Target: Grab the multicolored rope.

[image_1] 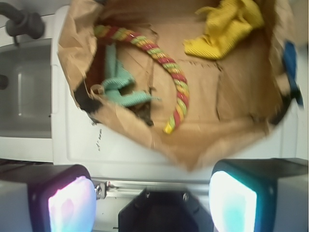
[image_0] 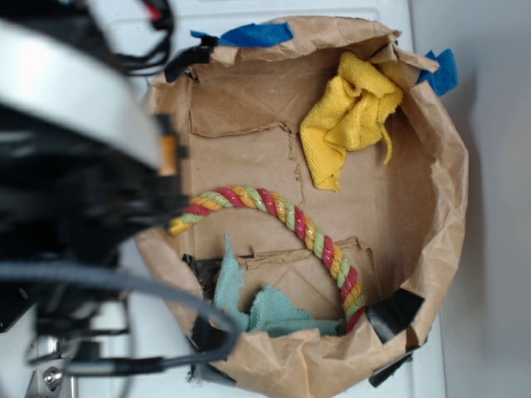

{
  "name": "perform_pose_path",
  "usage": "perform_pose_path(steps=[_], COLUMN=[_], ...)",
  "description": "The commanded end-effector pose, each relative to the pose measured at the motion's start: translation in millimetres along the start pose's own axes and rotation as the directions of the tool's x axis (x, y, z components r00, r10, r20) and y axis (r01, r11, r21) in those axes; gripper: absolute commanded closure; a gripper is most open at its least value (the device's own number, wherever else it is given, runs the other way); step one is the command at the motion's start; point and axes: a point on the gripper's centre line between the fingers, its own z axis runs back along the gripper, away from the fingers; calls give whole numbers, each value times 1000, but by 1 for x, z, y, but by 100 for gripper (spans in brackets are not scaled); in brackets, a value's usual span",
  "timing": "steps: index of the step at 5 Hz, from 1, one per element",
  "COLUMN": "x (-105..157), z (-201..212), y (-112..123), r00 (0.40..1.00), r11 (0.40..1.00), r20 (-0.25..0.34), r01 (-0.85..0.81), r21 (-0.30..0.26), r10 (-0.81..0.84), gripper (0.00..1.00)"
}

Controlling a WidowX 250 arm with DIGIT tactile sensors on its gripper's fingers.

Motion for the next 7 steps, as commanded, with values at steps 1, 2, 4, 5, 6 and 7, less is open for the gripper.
perform_pose_path(steps=[1,2,4,5,6,7], x=[32,13,-24,-21,-27,-43], z=[-8,-22,-58,-64,-53,-36], y=[-14,-29,-21,-15,-14,-25], r00=[936,900,901,925,937,945], r11=[937,909,920,939,948,953], r20=[138,198,206,199,229,239], r01=[337,409,392,339,296,262], r21=[-89,-82,-16,-57,-113,-152], r10=[-323,-388,-381,-322,-265,-222], gripper=[0,0,0,0,0,0])
